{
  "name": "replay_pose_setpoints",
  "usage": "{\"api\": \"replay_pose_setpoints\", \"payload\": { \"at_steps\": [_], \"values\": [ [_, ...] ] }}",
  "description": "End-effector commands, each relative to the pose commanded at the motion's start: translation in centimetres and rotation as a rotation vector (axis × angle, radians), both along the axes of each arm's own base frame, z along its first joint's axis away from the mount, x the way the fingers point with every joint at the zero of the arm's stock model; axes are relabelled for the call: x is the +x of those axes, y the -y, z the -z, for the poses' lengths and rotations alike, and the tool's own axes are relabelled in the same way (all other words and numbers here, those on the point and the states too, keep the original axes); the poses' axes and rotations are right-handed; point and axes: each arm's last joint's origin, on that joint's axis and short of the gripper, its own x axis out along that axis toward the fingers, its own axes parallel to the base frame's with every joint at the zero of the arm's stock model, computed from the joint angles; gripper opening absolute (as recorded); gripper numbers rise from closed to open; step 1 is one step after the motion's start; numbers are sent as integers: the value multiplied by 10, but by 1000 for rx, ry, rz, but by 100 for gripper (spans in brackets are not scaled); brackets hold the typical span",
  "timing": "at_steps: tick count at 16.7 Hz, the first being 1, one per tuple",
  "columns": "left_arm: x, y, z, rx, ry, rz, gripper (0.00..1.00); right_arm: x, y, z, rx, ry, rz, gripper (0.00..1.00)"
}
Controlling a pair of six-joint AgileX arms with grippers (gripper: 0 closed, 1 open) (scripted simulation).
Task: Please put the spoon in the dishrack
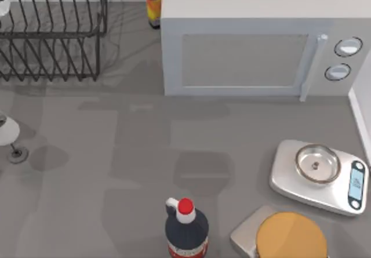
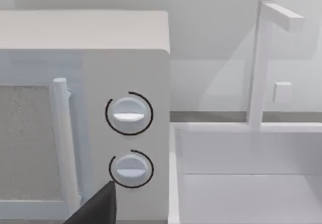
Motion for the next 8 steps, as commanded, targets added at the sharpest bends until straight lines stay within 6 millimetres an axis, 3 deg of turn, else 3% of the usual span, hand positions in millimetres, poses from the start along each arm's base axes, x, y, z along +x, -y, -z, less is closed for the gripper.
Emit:
{"api": "replay_pose_setpoints", "payload": {
  "at_steps": [4,8],
  "values": [
    [0,0,0,0,0,0,0,0,0,0,0,0,0,100],
    [0,0,0,0,0,0,30,0,0,0,0,0,0,100]
  ]
}}
